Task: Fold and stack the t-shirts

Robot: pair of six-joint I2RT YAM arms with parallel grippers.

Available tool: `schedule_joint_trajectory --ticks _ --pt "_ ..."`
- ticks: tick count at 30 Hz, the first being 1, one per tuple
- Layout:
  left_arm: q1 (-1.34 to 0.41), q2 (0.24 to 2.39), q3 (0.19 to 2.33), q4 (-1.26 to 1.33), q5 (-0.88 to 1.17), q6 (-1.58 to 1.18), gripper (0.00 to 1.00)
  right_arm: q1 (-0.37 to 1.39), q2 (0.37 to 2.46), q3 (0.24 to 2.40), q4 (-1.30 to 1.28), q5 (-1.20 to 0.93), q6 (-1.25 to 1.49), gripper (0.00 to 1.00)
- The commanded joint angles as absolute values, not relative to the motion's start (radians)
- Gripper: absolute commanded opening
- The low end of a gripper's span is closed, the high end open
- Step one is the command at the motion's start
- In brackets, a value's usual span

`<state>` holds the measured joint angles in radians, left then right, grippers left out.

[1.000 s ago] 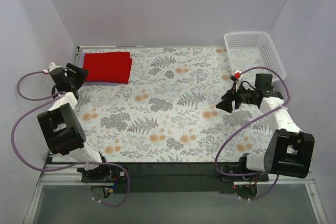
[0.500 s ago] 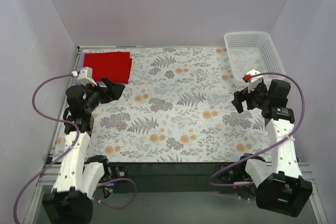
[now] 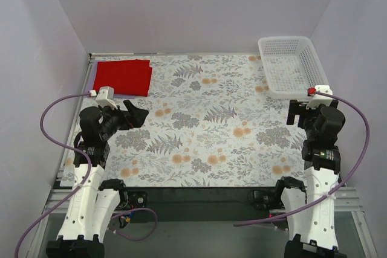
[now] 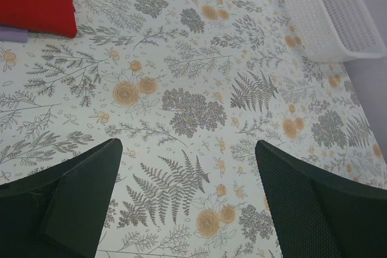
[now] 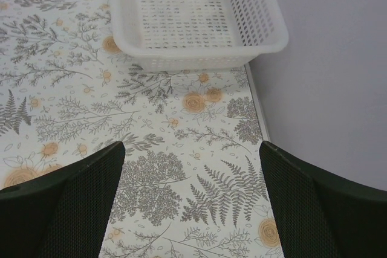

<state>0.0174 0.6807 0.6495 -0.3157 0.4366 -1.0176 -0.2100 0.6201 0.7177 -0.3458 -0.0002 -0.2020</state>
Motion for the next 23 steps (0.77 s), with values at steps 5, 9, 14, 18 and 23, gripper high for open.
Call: schedule_joint_trajectory --ticks 5,9,14,18,23 --pt "-0.026 0.653 0.641 -0.337 0.414 -1.006 0.92 -0.215 0.575 0.703 -0.319 0.075 -0.123 0.98" --pt "-0.029 0.652 0.640 -0.337 0.407 -1.005 0.92 -0.215 0.578 0.693 -0.319 0.098 -0.129 0.98" --pt "-0.029 0.663 0.640 -0.337 0.400 -1.003 0.93 -0.213 0.595 0.681 -0.311 0.100 -0.132 0.98" --pt "-0.029 0.672 0.646 -0.339 0.394 -1.000 0.93 -0.215 0.609 0.673 -0.310 0.081 -0.140 0.98" --pt "-0.029 0.686 0.664 -0.348 0.384 -0.994 0.93 -0.213 0.595 0.673 -0.298 0.028 -0.179 0.98"
